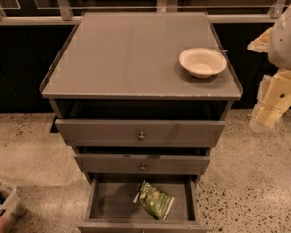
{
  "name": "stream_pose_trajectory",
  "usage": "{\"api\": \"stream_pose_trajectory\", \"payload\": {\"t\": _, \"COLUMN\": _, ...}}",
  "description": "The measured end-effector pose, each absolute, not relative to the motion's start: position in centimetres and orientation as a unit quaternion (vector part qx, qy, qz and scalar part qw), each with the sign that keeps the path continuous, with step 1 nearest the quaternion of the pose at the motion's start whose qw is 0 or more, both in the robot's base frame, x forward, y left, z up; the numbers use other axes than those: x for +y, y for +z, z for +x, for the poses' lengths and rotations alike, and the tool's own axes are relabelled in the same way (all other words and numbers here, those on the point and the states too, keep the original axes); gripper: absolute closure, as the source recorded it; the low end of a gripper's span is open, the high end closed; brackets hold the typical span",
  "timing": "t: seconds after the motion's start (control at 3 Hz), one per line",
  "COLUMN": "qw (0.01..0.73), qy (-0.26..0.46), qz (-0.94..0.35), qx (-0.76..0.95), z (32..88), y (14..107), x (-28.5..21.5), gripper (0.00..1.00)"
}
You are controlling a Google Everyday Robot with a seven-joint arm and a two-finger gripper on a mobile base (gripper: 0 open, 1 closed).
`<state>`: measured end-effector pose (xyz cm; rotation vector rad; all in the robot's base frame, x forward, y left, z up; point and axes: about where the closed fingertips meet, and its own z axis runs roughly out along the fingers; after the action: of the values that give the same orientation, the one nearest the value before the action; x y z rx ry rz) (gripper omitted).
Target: Pick green jalapeno chip bag from bottom drawer and place on counter
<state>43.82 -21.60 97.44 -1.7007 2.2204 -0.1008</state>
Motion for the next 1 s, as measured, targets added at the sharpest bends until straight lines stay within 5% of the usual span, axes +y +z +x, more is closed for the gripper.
{"api": "stream_pose_trajectory", "payload": {"t": 1.0, "qw": 0.234, "qy": 0.028, "qz": -0.413, "qx": 0.879, "z": 42.3, "y": 84.2, "x": -23.0, "gripper": 0.0}}
